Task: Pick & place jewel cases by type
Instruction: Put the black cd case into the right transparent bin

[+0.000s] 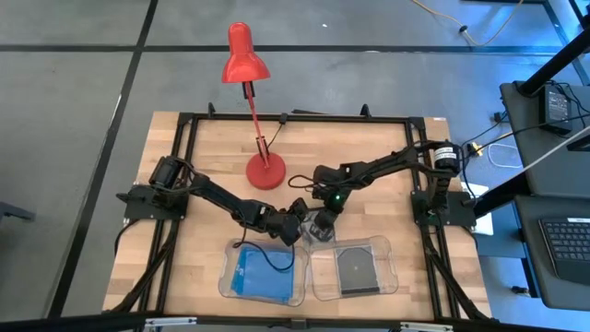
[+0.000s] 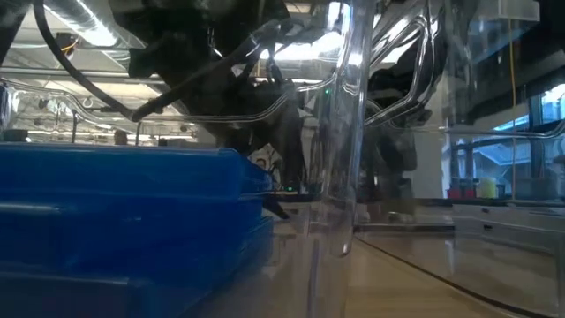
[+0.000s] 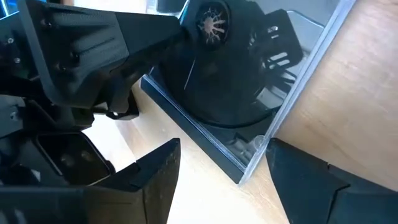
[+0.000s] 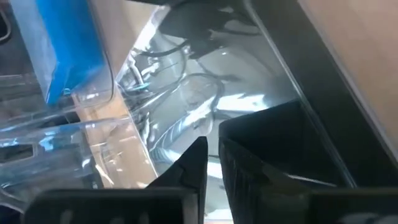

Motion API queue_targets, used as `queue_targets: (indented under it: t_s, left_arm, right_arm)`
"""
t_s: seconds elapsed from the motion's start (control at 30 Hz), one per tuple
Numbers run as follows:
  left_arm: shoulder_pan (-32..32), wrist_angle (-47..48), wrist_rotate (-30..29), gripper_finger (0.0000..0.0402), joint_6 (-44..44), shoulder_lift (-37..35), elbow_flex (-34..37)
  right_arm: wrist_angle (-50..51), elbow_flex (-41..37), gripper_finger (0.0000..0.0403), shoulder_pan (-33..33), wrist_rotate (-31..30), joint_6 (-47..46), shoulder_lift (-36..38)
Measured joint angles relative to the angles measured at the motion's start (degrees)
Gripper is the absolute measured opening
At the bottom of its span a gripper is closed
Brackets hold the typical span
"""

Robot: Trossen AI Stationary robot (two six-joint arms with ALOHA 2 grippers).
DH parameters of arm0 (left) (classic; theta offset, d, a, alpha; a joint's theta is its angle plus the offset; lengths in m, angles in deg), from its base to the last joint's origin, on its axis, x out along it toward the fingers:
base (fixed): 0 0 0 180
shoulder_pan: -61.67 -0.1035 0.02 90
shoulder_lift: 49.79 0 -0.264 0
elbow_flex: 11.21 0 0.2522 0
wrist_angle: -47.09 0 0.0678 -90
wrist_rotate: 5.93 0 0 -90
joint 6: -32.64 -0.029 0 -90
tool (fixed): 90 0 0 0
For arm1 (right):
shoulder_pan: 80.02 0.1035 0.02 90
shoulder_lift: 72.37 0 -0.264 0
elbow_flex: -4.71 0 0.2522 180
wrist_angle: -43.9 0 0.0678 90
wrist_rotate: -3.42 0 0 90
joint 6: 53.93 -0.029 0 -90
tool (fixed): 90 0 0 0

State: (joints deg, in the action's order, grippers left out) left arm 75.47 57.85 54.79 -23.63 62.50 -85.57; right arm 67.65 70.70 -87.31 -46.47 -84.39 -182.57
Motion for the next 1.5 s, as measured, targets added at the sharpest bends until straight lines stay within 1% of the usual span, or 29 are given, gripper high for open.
queue_targets:
  t_s: [0.17,0.3,0.33,0.37,0.43,0.53,0.6,0.73,0.8,0.9,0.97,1.07,1.13,1.17,1.2,1.3,1.4,1.5]
  left_arm:
    - [-0.04,-0.38,-0.25,0.0204,-0.46,0.00,0.00]
    - [-0.07,0.74,-1.00,0.0180,-0.48,-0.11,-0.23]
    - [-0.07,1.22,-0.98,0.0175,-0.43,-0.15,-0.24]
    - [-0.08,1.73,-0.86,0.0171,-0.28,-0.15,-0.24]
    - [-0.09,1.57,-0.02,0.0162,0.39,-0.17,-0.39]
    - [-0.02,1.68,0.87,0.0152,1.52,-0.39,-0.49]
    - [-0.02,2.34,0.95,0.0147,1.53,-0.37,-0.49]
    - [-0.15,2.85,2.20,0.0144,1.56,-0.37,-0.45]
    - [-0.09,2.84,3.66,0.0144,1.55,-0.37,-0.42]
    - [-0.09,2.86,4.71,0.0143,1.35,-0.37,-0.42]
    - [-0.20,2.86,4.79,0.0143,1.12,-0.37,-0.42]
    - [-0.46,2.95,4.42,0.0143,1.10,-0.37,-0.38]
    - [-0.73,2.99,4.38,0.0143,1.07,-0.37,-0.38]
    - [-0.88,3.00,4.51,0.0143,1.05,-0.37,-0.38]
    - [-1.08,2.99,4.74,0.0143,1.07,-0.37,-0.38]
    - [-1.63,2.99,4.79,0.0143,0.95,-0.35,-0.35]
    - [-2.02,2.99,4.86,0.0143,0.90,-0.35,-0.33]
    - [-2.05,2.99,4.98,0.0143,1.04,-0.33,-0.33]
  right_arm:
    - [-3.31,-0.09,0.0051,0.00,0.07,0.80,0.28]
    - [-3.68,-0.13,0.0051,-0.29,-0.72,2.66,1.82]
    - [-3.44,-0.10,0.0051,-0.33,-1.67,3.23,2.37]
    - [-3.07,-0.01,0.0051,-0.33,-4.14,3.85,3.31]
    - [-3.29,0.70,0.0051,-0.41,-10.96,5.18,5.51]
    - [0.27,1.62,0.0051,-0.59,-17.31,8.18,8.94]
    - [1.90,2.33,0.0051,-0.46,-18.90,9.31,10.57]
    - [4.56,3.21,0.0051,-0.07,-19.35,10.70,14.24]
    - [8.09,3.21,0.0051,0.39,-21.94,12.33,15.95]
    - [14.60,3.19,0.0051,1.67,-28.43,16.18,18.22]
    - [17.18,3.15,0.0051,3.68,-36.09,20.47,19.24]
    - [18.06,3.15,0.0051,7.96,-49.55,29.23,20.21]
    - [18.20,3.13,0.0051,10.15,-54.96,30.78,20.04]
    - [18.13,3.13,0.0051,10.71,-55.59,29.99,19.86]
    - [17.98,3.13,0.0052,10.83,-54.96,28.73,19.78]
    - [19.36,3.13,0.0069,10.81,-50.08,22.39,19.77]
    - [21.57,3.13,0.0113,11.10,-49.52,20.66,19.77]
    - [23.05,3.13,0.0176,11.46,-50.97,21.05,19.75]
